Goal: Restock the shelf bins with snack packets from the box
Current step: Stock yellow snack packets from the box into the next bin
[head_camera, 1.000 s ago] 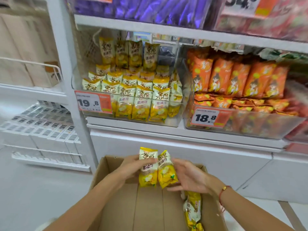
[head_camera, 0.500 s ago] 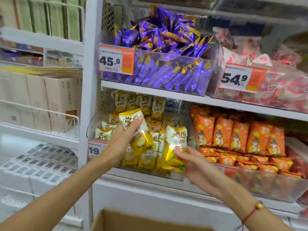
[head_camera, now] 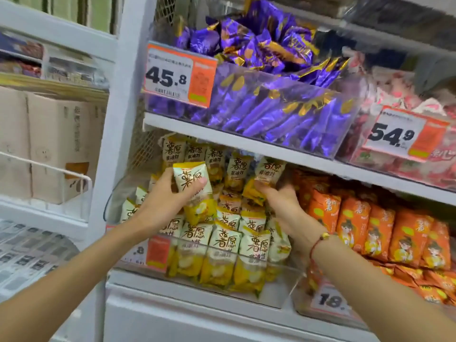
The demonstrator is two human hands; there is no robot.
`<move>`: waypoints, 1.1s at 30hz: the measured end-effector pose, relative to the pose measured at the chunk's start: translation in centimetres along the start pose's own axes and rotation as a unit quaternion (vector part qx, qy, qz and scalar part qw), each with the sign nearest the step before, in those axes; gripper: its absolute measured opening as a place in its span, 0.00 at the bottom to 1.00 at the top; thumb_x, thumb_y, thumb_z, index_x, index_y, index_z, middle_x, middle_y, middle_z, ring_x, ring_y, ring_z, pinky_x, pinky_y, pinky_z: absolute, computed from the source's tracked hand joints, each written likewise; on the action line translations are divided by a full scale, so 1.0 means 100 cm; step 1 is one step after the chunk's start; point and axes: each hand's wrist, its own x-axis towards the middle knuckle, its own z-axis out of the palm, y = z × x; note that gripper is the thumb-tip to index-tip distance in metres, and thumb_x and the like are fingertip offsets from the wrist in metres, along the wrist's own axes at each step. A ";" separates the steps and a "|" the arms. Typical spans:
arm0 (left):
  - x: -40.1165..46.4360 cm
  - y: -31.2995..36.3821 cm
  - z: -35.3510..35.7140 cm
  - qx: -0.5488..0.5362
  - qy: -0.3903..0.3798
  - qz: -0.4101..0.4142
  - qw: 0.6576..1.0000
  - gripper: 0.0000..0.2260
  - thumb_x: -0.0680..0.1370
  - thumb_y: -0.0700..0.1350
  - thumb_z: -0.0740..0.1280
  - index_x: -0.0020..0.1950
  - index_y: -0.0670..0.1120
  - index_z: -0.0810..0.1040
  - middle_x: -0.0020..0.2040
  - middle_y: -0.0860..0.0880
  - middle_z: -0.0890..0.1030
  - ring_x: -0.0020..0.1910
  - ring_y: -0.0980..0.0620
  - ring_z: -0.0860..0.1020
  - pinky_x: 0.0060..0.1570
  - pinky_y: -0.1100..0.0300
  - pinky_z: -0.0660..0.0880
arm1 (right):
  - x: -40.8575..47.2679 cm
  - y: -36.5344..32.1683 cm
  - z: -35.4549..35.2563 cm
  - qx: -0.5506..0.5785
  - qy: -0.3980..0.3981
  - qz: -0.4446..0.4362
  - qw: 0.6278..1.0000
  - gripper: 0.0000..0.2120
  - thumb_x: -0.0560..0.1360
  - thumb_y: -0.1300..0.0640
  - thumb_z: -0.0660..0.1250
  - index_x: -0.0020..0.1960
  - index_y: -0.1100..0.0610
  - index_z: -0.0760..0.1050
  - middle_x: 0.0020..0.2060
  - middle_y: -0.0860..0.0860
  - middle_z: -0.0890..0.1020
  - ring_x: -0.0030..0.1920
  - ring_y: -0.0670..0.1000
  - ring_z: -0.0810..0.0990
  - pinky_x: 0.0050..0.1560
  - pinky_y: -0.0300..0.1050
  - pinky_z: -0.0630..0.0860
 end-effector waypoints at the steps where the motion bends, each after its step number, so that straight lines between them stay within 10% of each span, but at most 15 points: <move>1: 0.001 -0.003 0.000 0.010 0.014 0.004 1.000 0.20 0.73 0.61 0.67 0.61 0.54 0.70 0.52 0.60 0.78 0.50 0.64 0.76 0.46 0.63 0.72 | 0.011 0.004 0.007 -0.031 0.019 0.001 0.999 0.19 0.73 0.59 0.72 0.62 0.58 0.72 0.57 0.56 0.80 0.51 0.53 0.80 0.49 0.42 0.77; 5: 0.003 -0.007 0.005 0.050 0.052 0.008 0.997 0.23 0.72 0.65 0.65 0.61 0.53 0.68 0.52 0.61 0.75 0.53 0.56 0.75 0.53 0.54 0.72 | 0.048 0.015 0.026 -0.014 0.055 0.000 0.998 0.25 0.76 0.65 0.67 0.70 0.63 0.64 0.66 0.59 0.73 0.65 0.59 0.73 0.34 0.26 0.74; 9: 0.005 -0.010 0.004 0.042 0.053 -0.001 0.998 0.23 0.72 0.65 0.65 0.60 0.55 0.68 0.53 0.61 0.74 0.56 0.54 0.74 0.56 0.54 0.73 | 0.072 0.038 0.035 -0.132 0.062 0.005 0.989 0.23 0.75 0.56 0.69 0.67 0.59 0.68 0.64 0.57 0.76 0.62 0.57 0.75 0.62 0.49 0.74; 23: 0.005 -0.007 0.005 0.056 0.054 -0.020 0.997 0.27 0.67 0.69 0.65 0.59 0.56 0.68 0.52 0.63 0.74 0.53 0.62 0.74 0.59 0.47 0.75 | 0.079 0.044 0.038 -0.297 0.102 -0.034 0.949 0.20 0.76 0.53 0.66 0.64 0.62 0.73 0.61 0.60 0.78 0.64 0.60 0.74 0.66 0.54 0.70; 33: 0.005 -0.010 0.004 0.062 0.052 -0.034 0.996 0.26 0.68 0.69 0.64 0.59 0.55 0.69 0.52 0.61 0.75 0.54 0.56 0.76 0.57 0.45 0.76 | 0.071 0.043 0.032 -0.197 0.079 0.023 0.977 0.23 0.71 0.56 0.72 0.65 0.55 0.72 0.63 0.54 0.78 0.63 0.55 0.75 0.62 0.47 0.72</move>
